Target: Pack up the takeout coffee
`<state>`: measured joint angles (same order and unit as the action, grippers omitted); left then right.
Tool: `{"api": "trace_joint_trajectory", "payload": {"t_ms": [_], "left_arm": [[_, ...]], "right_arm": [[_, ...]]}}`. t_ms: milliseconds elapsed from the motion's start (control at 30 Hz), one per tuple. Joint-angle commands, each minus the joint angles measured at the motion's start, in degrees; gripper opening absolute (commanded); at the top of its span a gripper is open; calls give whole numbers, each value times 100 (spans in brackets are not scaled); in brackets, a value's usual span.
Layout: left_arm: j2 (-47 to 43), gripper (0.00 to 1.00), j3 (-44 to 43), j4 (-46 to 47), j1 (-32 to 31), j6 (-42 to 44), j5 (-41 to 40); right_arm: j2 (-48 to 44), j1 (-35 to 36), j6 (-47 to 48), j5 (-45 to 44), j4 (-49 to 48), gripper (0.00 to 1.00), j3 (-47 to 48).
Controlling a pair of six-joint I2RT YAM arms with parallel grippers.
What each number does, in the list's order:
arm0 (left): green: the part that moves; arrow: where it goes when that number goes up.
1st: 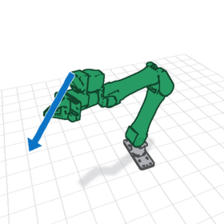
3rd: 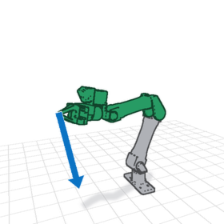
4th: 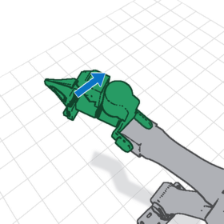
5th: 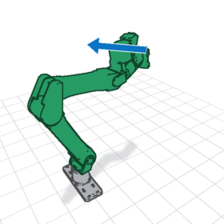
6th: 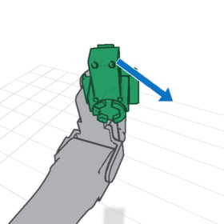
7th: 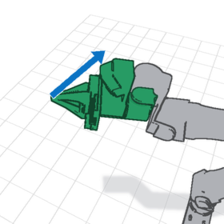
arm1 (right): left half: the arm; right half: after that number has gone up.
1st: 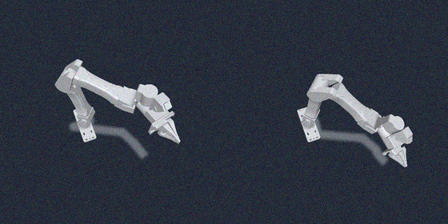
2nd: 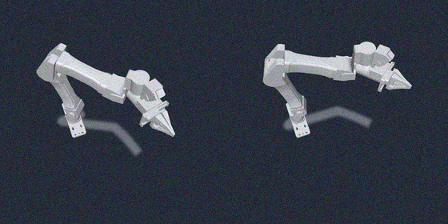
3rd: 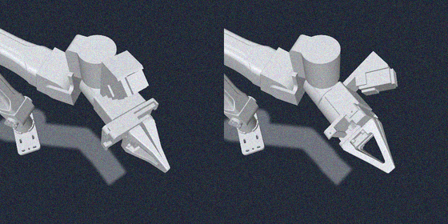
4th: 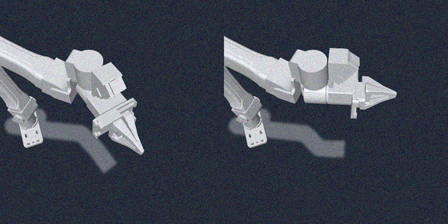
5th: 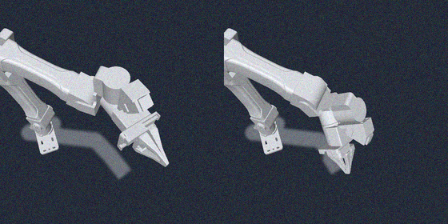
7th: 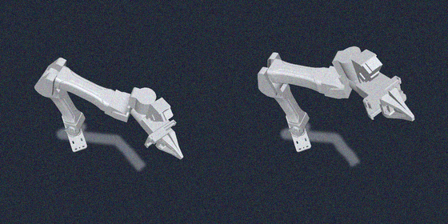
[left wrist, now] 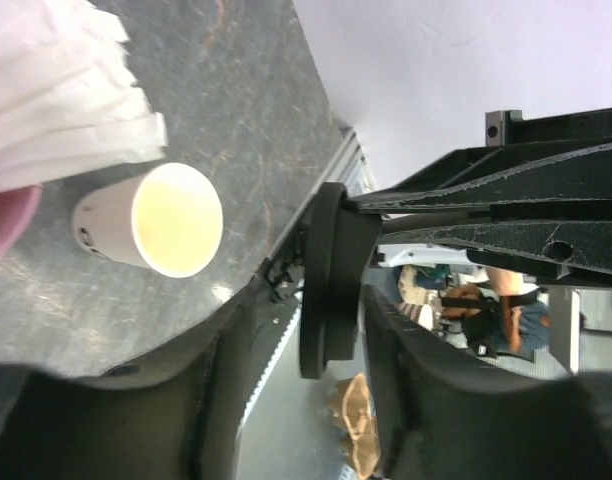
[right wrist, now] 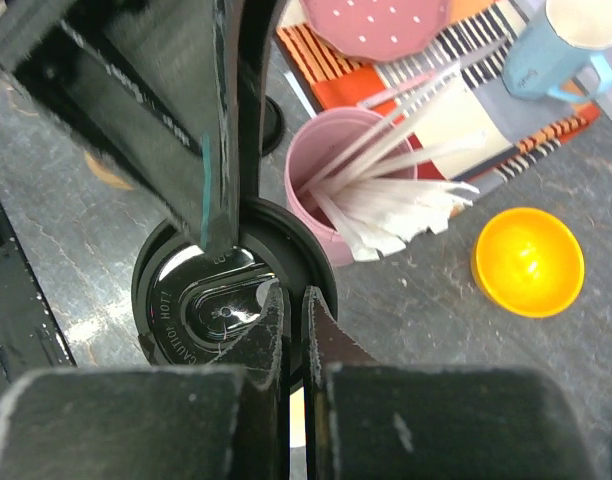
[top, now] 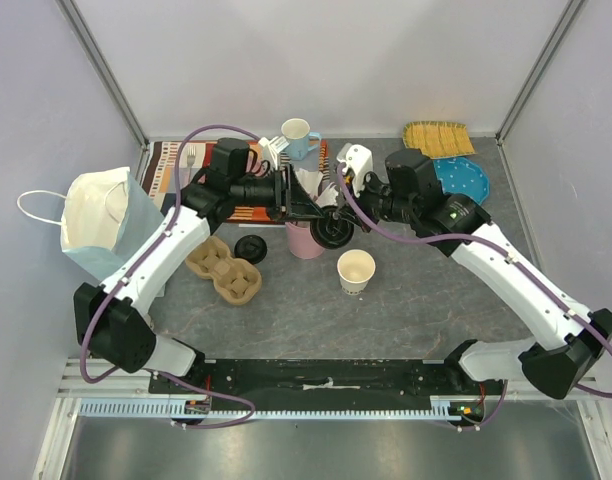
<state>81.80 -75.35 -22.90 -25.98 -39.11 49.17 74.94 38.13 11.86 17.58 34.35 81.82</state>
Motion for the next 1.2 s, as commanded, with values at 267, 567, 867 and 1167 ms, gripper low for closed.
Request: {"api": "trace_joint_trajectory", "payload": {"t_ms": [267, 567, 867, 1167], "left_arm": [[29, 85, -691, -321, 172, 1044, -303], [-348, 84, -692, -1164, -250, 3164, -812], [-384, 83, -489, -1165, -250, 3147, -883], [-384, 82, -480, -1165, -250, 3138, -891]], "right_arm": [[-700, 19, -825, -1722, 362, 0, -737], [-708, -157, -1651, -1952, -270, 0, -1880], [-349, -165, -1704, -1952, -561, 0, -2056], [-225, -157, -1678, -1882, -587, 0, -2267]]}}
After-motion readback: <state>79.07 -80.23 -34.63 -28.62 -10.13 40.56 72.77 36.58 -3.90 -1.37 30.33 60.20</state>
